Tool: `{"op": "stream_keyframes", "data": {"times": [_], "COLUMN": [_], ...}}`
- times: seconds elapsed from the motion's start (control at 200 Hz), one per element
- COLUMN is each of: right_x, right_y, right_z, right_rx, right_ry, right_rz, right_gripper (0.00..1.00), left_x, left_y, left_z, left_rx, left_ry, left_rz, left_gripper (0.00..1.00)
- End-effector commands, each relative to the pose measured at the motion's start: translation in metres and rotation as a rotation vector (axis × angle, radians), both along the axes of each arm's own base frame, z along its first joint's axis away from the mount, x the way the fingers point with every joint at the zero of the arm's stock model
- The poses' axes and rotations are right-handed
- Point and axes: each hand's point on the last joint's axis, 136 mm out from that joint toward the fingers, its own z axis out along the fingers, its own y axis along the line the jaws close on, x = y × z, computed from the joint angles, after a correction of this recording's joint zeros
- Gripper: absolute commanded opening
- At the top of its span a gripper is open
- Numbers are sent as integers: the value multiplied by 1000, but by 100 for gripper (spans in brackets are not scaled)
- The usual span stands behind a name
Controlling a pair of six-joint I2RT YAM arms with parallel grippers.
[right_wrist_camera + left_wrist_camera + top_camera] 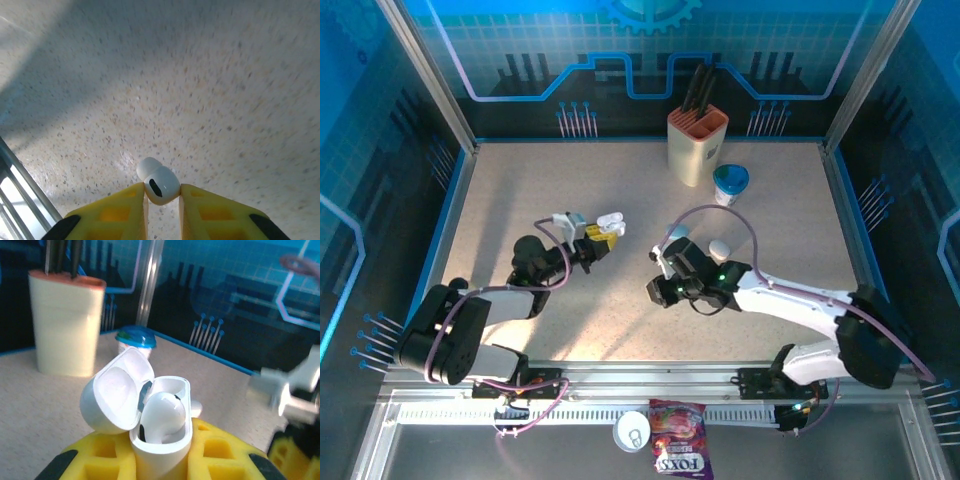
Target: Insert wireless bluetooth earbuds into charging case
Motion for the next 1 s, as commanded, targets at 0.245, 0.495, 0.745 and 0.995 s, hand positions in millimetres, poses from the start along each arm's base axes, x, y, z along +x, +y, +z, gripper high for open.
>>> {"op": "stream_keyframes", "data": {"times": [0.245, 0.495, 0.745, 0.995], "right_x": [26, 33, 36, 36], "right_y": [-22, -14, -9, -8], "right_z": [82, 109, 107, 101], "right_rx": [15, 59, 56, 44], "right_ry": [-315, -349, -348, -341], "right_rz": [70, 92, 104, 109], "right_gripper": [22, 22, 22, 23], "left_x": [-39, -49, -54, -58], "left_y": [-37, -56, -68, -71], "left_z": [-21, -22, -16, -12], "left_rx": [110, 123, 111, 93], "left_ry": [33, 49, 35, 19], "left_rz": [-186, -282, -344, -365], "left_gripper": [8, 8, 8, 9]}}
